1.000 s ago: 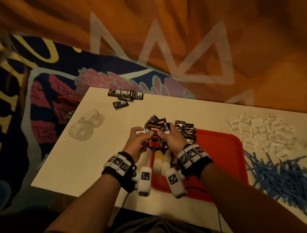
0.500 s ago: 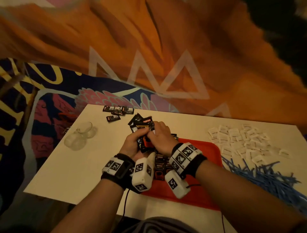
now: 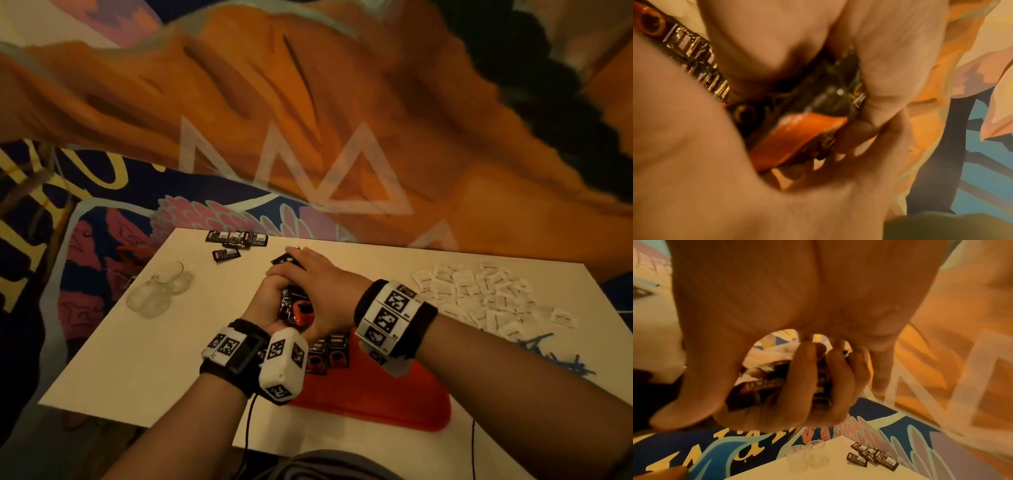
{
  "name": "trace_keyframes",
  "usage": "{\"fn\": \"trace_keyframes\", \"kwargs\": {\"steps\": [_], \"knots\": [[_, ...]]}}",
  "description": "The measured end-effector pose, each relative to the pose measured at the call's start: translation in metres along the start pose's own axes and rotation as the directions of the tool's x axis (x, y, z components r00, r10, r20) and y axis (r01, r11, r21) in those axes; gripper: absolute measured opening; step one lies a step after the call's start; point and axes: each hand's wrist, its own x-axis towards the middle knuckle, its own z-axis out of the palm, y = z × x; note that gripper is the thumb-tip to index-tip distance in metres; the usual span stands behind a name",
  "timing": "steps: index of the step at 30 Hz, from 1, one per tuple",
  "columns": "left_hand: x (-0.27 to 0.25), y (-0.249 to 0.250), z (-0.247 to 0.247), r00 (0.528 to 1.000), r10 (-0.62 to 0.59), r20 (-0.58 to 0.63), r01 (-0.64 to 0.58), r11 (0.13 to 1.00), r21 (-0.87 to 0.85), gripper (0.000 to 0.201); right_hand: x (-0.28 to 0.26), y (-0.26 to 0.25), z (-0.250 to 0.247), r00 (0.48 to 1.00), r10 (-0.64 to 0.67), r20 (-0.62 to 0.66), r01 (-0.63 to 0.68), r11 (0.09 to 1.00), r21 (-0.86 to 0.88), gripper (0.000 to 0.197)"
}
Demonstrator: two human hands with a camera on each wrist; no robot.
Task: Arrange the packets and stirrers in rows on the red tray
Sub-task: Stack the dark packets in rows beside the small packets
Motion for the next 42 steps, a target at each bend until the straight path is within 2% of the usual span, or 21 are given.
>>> {"fn": "trace_keyframes", "kwargs": {"steps": [3,4,7,10,14,17,20,22,24,28,30,33,36,38,42], "knots": [[-0.001,0.002,-0.003,0.999,0.007,0.053,-0.010,0.999,0.048,0.019,0.001,-0.001,-0.004,1.000,-0.025,-0.018,0.026,1.000,0.012,0.100],[-0.001,0.003,-0.006,0.996,0.018,0.087,-0.023,0.998,0.059,0.022,0.000,-0.002,-0.007,0.999,-0.026,-0.023,0.026,0.999,0.024,0.097],[0.000,0.000,-0.013,0.982,0.034,0.184,-0.041,0.998,0.039,0.048,-0.004,-0.001,-0.012,0.997,-0.045,-0.066,0.047,0.999,0.023,0.093],[-0.002,-0.005,-0.013,0.970,0.039,0.241,-0.045,0.999,0.018,0.051,-0.008,0.001,-0.014,0.991,-0.069,-0.112,0.074,0.996,0.039,0.090],[-0.006,-0.008,-0.006,0.960,0.008,0.281,-0.017,0.999,0.031,0.056,-0.018,0.001,-0.020,0.988,-0.030,-0.152,0.045,0.994,0.097,0.089],[-0.005,-0.008,0.001,0.961,0.036,0.276,-0.041,0.999,0.012,0.061,-0.021,0.003,-0.021,0.985,-0.027,-0.169,0.045,0.993,0.105,0.098],[-0.004,-0.011,0.009,0.971,0.078,0.226,-0.077,0.997,-0.013,0.050,-0.022,0.005,-0.021,0.991,-0.031,-0.131,0.046,0.992,0.117,0.110],[-0.003,-0.014,0.008,0.978,0.101,0.183,-0.091,0.994,-0.063,0.046,-0.024,0.008,-0.024,0.989,-0.021,-0.144,0.043,0.988,0.151,0.108],[-0.005,-0.015,0.005,0.974,0.105,0.199,-0.088,0.992,-0.090,0.047,-0.026,0.011,-0.027,0.984,-0.013,-0.175,0.042,0.986,0.160,0.104],[-0.007,-0.015,0.009,0.969,0.066,0.237,-0.060,0.998,-0.032,0.040,-0.029,0.017,-0.028,0.981,-0.051,-0.187,0.082,0.983,0.162,0.101],[-0.008,-0.015,0.014,0.971,0.047,0.233,-0.055,0.998,0.026,0.052,-0.029,0.018,-0.027,0.979,-0.050,-0.196,0.085,0.981,0.173,0.095],[-0.006,-0.016,0.020,0.976,0.050,0.212,-0.054,0.998,0.012,0.069,-0.029,0.020,-0.027,0.979,-0.022,-0.203,0.059,0.982,0.178,0.087],[-0.002,-0.021,0.024,0.983,0.059,0.174,-0.070,0.996,0.061,0.081,-0.029,0.022,-0.024,0.983,-0.036,-0.179,0.066,0.984,0.168,0.095],[-0.002,-0.022,0.024,0.984,0.070,0.166,-0.081,0.995,0.059,0.080,-0.029,0.023,-0.022,0.982,-0.030,-0.188,0.065,0.981,0.183,0.095],[-0.002,-0.018,0.014,0.980,0.050,0.191,-0.032,0.995,-0.097,0.068,-0.030,0.025,-0.022,0.972,0.002,-0.234,0.055,0.970,0.237,0.083]]}}
